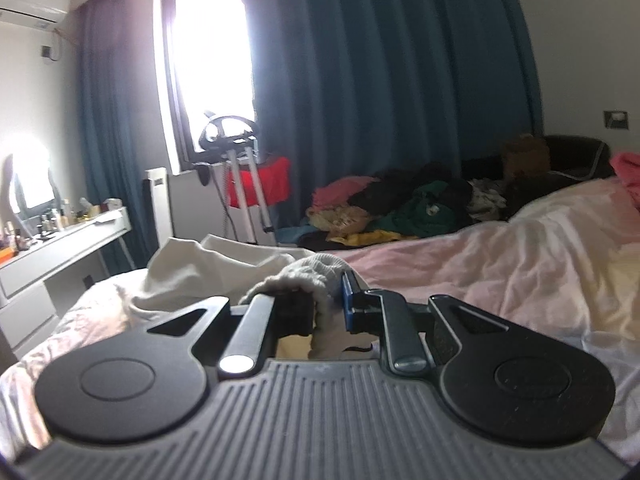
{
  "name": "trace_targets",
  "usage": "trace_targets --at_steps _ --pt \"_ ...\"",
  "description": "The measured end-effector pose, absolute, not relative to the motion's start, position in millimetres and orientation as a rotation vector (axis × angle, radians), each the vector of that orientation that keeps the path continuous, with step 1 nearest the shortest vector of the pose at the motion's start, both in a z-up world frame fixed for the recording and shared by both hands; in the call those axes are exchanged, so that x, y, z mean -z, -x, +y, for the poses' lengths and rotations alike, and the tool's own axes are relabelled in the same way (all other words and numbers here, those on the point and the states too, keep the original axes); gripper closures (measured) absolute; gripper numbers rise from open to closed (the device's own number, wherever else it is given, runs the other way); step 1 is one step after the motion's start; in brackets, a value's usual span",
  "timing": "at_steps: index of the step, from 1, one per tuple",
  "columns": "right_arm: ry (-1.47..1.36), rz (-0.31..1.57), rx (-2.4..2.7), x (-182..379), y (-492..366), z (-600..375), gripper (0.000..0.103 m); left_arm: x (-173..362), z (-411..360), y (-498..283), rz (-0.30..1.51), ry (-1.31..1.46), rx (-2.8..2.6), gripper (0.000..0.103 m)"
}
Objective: Fold clothes
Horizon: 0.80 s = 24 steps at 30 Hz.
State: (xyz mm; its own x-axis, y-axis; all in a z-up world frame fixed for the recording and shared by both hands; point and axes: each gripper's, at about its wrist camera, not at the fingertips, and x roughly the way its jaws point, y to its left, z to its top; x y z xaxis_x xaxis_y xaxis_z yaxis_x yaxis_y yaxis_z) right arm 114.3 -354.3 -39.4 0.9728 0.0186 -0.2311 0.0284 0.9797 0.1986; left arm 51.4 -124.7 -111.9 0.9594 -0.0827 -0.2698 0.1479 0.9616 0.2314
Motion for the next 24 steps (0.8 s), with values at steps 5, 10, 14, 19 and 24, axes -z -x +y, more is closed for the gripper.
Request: trace_targets --at_steps 5,10,14,19,24 --pt "-0.192 0.291 0.035 48 -106 -350 0.085 87 -79 -77 0.217 -0.117 -0.13 0.0" --pt "-0.023 0.374 0.033 61 -87 -325 0.085 74 -10 -102 0.303 0.11 -0.254 0.0" --pt "0.164 0.427 -0.083 70 -69 -287 0.08 48 38 -88 0.266 0.189 -0.324 0.0" --pt "0.399 0.508 -0.271 97 -45 -225 0.068 26 84 -97 0.293 0.173 -0.358 0.0" --pt "0.522 0.56 -0.459 118 -29 -179 0.065 38 126 -135 0.464 0.152 -0.332 0.002"
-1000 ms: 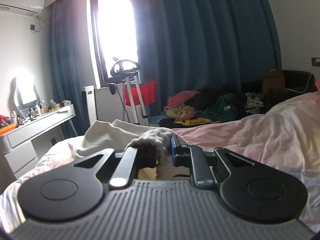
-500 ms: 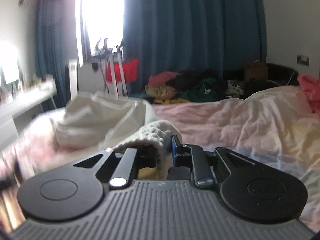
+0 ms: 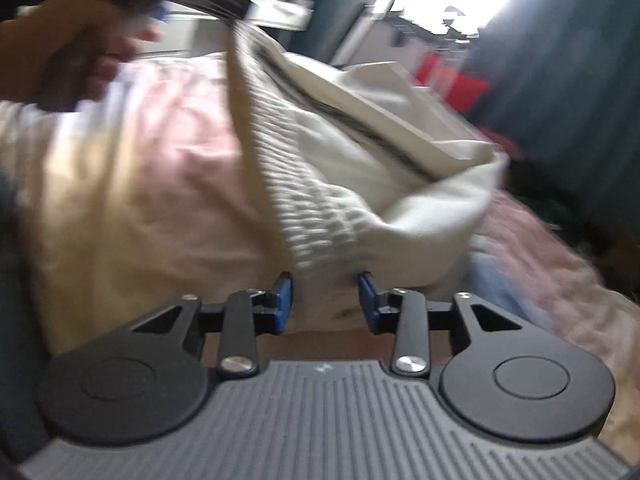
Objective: Fold clothes
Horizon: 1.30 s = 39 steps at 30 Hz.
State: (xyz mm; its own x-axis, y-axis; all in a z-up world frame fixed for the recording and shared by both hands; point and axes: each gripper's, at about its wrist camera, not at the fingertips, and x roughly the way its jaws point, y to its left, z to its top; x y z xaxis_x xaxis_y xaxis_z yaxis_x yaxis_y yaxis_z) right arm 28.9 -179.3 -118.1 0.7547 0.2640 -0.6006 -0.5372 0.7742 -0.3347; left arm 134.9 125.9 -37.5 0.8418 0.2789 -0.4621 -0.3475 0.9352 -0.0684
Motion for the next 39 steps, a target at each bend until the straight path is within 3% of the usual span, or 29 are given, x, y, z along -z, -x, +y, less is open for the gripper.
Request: trace_targets --at_steps 2,4,5,11,19,21,25,28,35,39 --pt "0.427 0.611 -0.577 115 -29 -177 0.052 48 142 -149 0.542 0.179 -0.299 0.003" --pt "0.331 0.62 -0.665 109 -26 -180 0.025 55 154 -154 0.61 0.215 -0.24 0.005" --pt "0.287 0.614 -0.681 104 -25 -185 0.021 54 157 -153 0.622 0.203 -0.212 0.005" --pt "-0.231 0.648 -0.585 86 -49 -248 0.021 54 171 -113 0.607 0.255 -0.003 0.002" --pt "-0.989 0.903 -0.213 167 -93 -334 0.018 57 189 -117 0.559 0.576 0.195 0.002" --pt "-1.092 0.917 -0.264 180 -100 -333 0.018 68 180 -130 0.619 0.556 0.21 0.003" --pt "-0.967 0.918 -0.303 176 -121 -309 0.018 92 163 -157 0.702 0.512 0.202 0.006" --pt "-0.993 0.933 -0.311 186 -134 -300 0.018 108 153 -174 0.719 0.53 0.197 0.015" --pt "-1.004 0.891 -0.371 191 -144 -291 0.018 119 151 -179 0.704 0.532 0.077 0.072" --pt "-1.151 0.85 -0.384 190 -136 -299 0.017 104 160 -164 0.624 0.605 0.08 0.08"
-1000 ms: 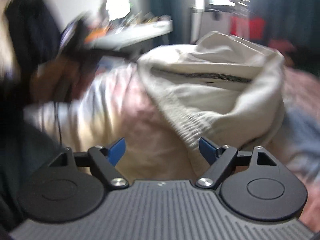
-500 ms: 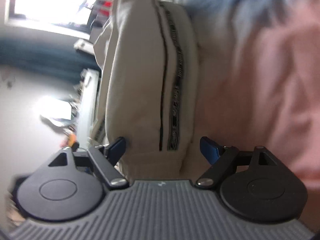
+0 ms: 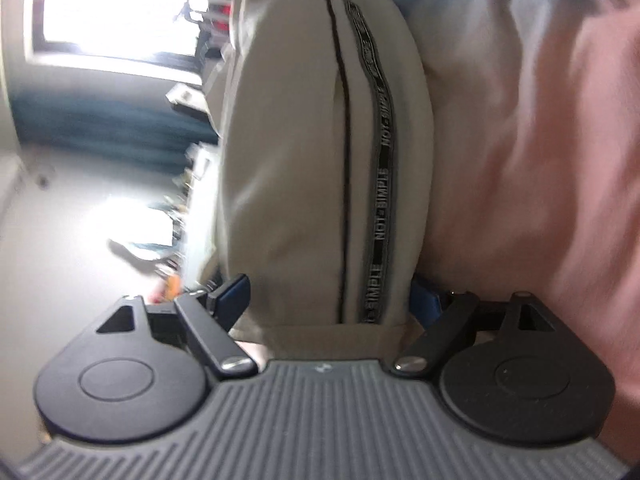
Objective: Fold clothes
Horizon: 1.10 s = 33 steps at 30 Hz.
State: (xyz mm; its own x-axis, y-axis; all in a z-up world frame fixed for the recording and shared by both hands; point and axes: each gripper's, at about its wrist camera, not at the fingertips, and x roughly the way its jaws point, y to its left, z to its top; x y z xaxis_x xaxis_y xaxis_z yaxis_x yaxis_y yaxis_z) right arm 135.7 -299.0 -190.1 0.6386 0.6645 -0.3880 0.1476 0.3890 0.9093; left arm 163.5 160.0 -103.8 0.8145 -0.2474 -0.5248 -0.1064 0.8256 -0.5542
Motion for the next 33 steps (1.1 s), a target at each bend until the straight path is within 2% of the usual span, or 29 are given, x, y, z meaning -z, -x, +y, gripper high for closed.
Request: trace_targets --at_steps 2,4,5,9,10,11,12,13,16,22,28,33 --pt "-1.152 0.84 -0.382 188 -133 -296 0.015 93 159 -155 0.572 0.603 0.084 0.081" --pt "-1.13 0.851 -0.397 185 -134 -289 0.007 85 159 -147 0.536 0.612 0.082 0.081" --pt "-1.106 0.851 -0.409 184 -136 -284 0.006 82 160 -145 0.523 0.626 0.079 0.081" --pt "-0.855 0.897 -0.377 180 -147 -256 0.012 77 172 -134 0.498 0.689 0.05 0.082" --pt "-0.83 0.879 -0.348 176 -145 -253 0.03 78 176 -132 0.503 0.706 0.032 0.082" --pt "-0.816 0.868 -0.318 173 -141 -251 0.041 77 180 -130 0.51 0.718 0.025 0.082" --pt "-0.821 0.861 -0.297 172 -142 -249 0.057 76 184 -128 0.517 0.729 0.018 0.082" --pt "-0.828 0.854 -0.276 170 -144 -248 0.066 75 188 -126 0.524 0.74 0.012 0.082" --pt "-0.812 0.812 -0.29 154 -132 -238 0.08 58 196 -126 0.52 0.69 -0.008 0.083" --pt "-0.829 0.736 -0.45 121 -123 -170 0.082 -6 245 -148 0.436 0.614 -0.15 0.083" --pt "-0.827 0.757 -0.641 113 -170 -46 0.084 -59 323 -194 0.413 0.568 -0.358 0.084" --pt "-0.785 0.818 -0.763 127 -226 37 0.083 -36 378 -261 0.485 0.511 -0.474 0.083"
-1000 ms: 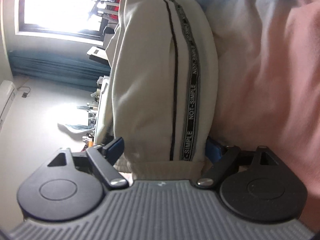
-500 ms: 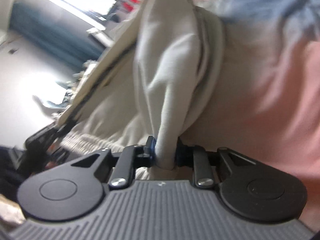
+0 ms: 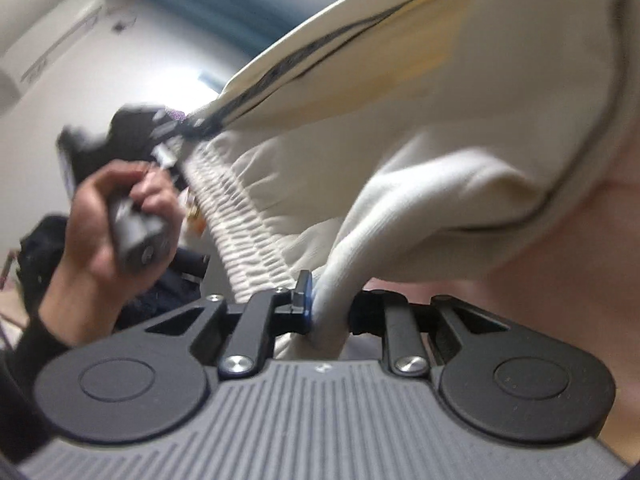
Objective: Fold clothes
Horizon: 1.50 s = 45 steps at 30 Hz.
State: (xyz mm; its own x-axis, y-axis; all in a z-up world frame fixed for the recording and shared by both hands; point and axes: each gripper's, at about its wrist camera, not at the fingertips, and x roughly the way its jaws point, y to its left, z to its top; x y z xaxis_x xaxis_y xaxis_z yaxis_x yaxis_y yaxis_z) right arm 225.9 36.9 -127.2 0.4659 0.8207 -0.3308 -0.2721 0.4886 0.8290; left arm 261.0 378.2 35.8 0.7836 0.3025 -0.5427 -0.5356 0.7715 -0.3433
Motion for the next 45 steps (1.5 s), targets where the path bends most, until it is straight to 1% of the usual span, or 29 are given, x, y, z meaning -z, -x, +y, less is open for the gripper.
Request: trace_targets --at_steps 3,5,7,10,11,12,13,14,15,16,17,18,20,21,25,30,33,39,45 --pt "-0.725 0.859 -0.809 138 -257 64 0.083 13 400 -294 0.555 0.511 -0.509 0.082" --pt "-0.687 0.89 -0.831 145 -275 73 0.082 45 413 -312 0.596 0.56 -0.517 0.081" --pt "-0.658 0.916 -0.849 150 -291 80 0.08 67 419 -322 0.62 0.586 -0.508 0.08" --pt "-0.599 0.907 -0.866 145 -299 80 0.078 79 421 -322 0.615 0.561 -0.474 0.077" --pt "-0.578 0.897 -0.871 143 -282 81 0.077 79 421 -320 0.619 0.556 -0.472 0.074" --pt "-0.554 0.899 -0.876 137 -282 78 0.076 78 420 -316 0.624 0.553 -0.472 0.072" --pt "-0.53 0.902 -0.88 130 -284 75 0.071 74 420 -312 0.625 0.554 -0.473 0.066" --pt "-0.507 0.906 -0.885 124 -286 72 0.069 69 420 -306 0.616 0.55 -0.47 0.057" --pt "-0.493 0.904 -0.888 123 -284 71 0.061 64 419 -299 0.606 0.546 -0.466 0.051" --pt "-0.48 0.902 -0.892 122 -281 70 0.055 59 417 -289 0.59 0.544 -0.455 0.04" --pt "-0.467 0.901 -0.895 122 -279 69 0.045 53 414 -279 0.573 0.541 -0.444 0.033" --pt "-0.466 0.886 -0.891 123 -268 60 0.035 48 412 -267 0.562 0.548 -0.427 0.03" --pt "-0.458 0.84 -0.874 118 -245 44 0.02 37 402 -243 0.542 0.554 -0.407 0.021" --pt "-0.447 0.815 -0.864 113 -238 40 0.018 31 394 -230 0.53 0.548 -0.397 0.019" --pt "-0.401 0.747 -0.794 90 -205 15 0.019 11 352 -181 0.503 0.483 -0.351 0.015" --pt "-0.335 0.642 -0.702 54 -163 -34 0.019 -1 282 -130 0.493 0.398 -0.247 0.014" --pt "-0.297 0.586 -0.62 39 -149 -65 0.019 -6 231 -116 0.496 0.367 -0.148 0.014" --pt "-0.284 0.494 -0.372 35 -121 -162 0.019 -24 119 -120 0.428 0.262 -0.031 0.016" --pt "-0.39 0.41 -0.149 46 -118 -242 0.019 -37 32 -176 0.426 0.242 0.032 0.016"
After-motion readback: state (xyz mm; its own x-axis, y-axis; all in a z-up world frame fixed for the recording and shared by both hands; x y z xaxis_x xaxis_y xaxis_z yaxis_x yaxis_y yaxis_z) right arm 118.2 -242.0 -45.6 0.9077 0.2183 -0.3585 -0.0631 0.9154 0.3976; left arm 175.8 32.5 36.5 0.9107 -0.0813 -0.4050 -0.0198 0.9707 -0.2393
